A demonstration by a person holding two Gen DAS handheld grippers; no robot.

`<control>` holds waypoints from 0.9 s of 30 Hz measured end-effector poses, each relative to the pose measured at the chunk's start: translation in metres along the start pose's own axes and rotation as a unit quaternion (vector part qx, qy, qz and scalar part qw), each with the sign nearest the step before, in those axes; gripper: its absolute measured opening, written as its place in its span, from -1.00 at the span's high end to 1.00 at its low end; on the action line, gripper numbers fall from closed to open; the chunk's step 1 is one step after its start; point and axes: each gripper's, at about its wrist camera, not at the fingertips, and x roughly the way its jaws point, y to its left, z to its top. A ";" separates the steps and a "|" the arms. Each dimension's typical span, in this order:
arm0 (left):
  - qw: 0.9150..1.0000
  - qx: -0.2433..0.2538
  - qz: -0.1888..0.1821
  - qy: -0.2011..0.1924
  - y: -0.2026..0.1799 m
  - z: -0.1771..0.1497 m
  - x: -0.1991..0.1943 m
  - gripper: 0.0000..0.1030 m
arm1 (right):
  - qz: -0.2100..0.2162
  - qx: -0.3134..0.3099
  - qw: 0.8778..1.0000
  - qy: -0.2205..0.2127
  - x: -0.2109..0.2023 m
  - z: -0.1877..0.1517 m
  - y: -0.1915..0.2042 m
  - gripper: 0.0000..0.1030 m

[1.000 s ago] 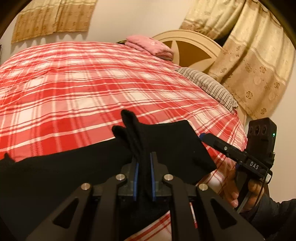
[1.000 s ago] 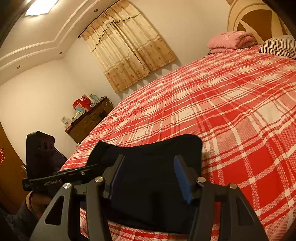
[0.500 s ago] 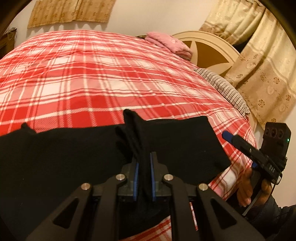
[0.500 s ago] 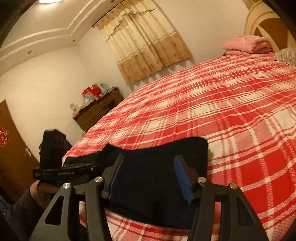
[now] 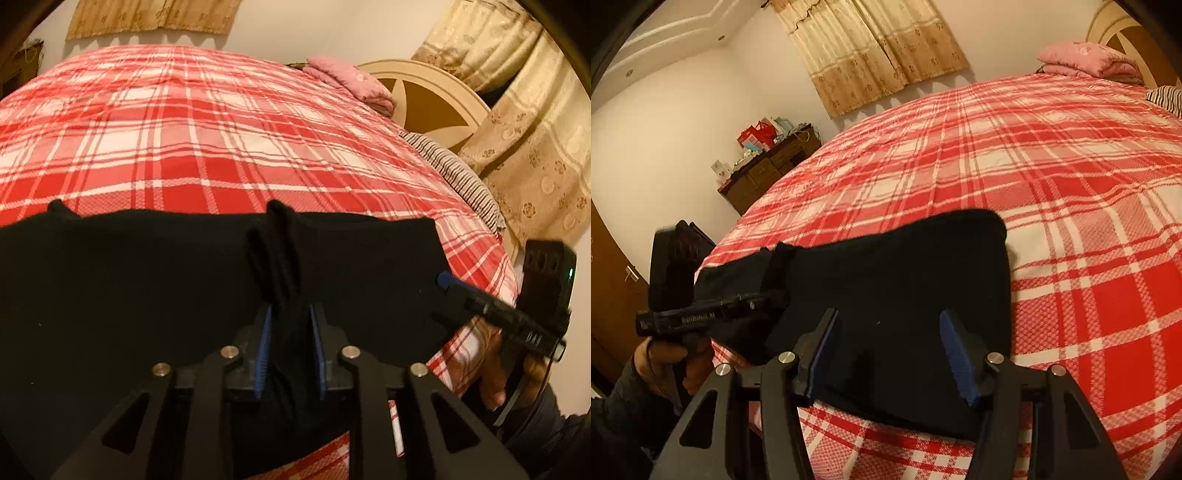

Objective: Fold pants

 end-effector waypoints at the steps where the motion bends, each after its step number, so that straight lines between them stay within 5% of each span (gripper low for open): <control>1: 1.000 0.009 0.008 -0.001 -0.002 -0.001 -0.001 0.45 | -0.004 0.002 1.000 -0.005 -0.002 0.002 0.000 -0.12; 7: 0.998 0.050 0.030 -0.007 -0.015 -0.004 0.003 0.20 | -0.018 -0.026 0.999 -0.025 -0.002 0.027 0.006 -0.13; 11: 0.998 0.057 0.037 -0.016 -0.013 -0.003 -0.003 -0.05 | -0.065 -0.016 0.997 0.035 0.033 0.039 -0.013 -0.19; 16: 0.995 0.050 0.074 -0.043 -0.003 -0.002 -0.018 -0.35 | -0.045 0.006 0.999 0.004 0.018 0.045 -0.008 -0.19; 23: 0.991 0.030 0.110 -0.069 0.022 -0.007 -0.047 -0.35 | 0.107 -0.013 0.994 0.022 0.040 0.046 0.057 -0.19; 27: 0.986 0.023 0.147 -0.079 0.045 -0.013 -0.073 -0.35 | 0.129 -0.049 0.990 0.034 0.068 0.043 0.093 -0.19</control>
